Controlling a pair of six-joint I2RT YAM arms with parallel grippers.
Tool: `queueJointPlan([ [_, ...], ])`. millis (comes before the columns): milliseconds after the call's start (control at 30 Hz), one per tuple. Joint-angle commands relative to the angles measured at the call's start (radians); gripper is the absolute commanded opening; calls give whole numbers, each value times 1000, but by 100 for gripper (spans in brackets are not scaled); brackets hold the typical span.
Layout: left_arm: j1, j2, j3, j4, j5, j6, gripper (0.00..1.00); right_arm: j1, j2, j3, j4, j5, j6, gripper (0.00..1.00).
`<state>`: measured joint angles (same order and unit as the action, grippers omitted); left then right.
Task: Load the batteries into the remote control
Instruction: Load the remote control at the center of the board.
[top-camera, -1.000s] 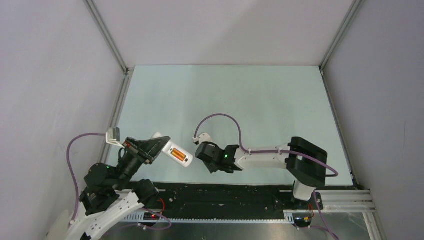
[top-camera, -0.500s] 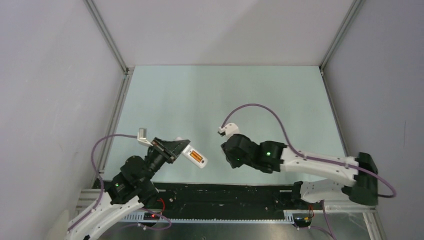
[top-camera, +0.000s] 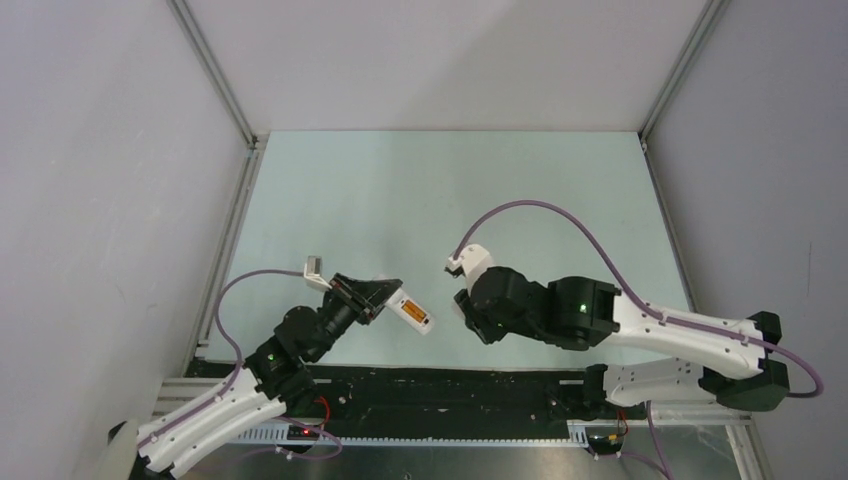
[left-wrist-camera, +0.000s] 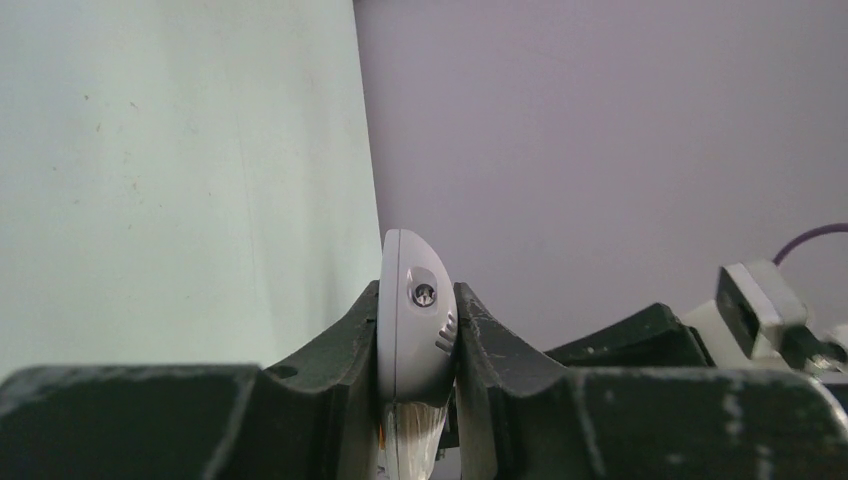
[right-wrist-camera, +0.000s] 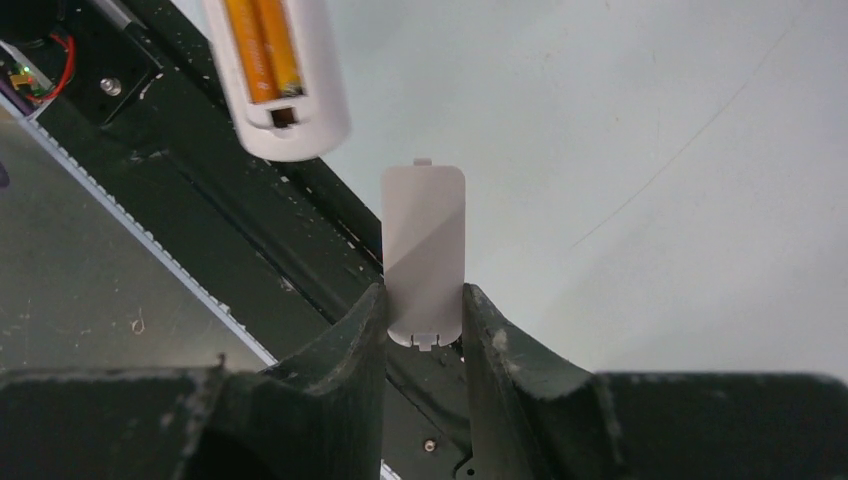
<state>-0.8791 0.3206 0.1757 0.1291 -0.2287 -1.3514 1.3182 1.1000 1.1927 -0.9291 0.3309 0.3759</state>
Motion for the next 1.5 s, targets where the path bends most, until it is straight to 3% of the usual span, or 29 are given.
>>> queueJointPlan([
  [0,2,44,5,115,-4,-61,0,28,61,124,-88,-13,-49,29],
  [433,3,51,-17,119,-6,-57,0,31,309,389,-130,-36,-113,30],
  [1467,2,66,-10,118,-3,-46,0,-5,443,430,-55,-116,-124,29],
])
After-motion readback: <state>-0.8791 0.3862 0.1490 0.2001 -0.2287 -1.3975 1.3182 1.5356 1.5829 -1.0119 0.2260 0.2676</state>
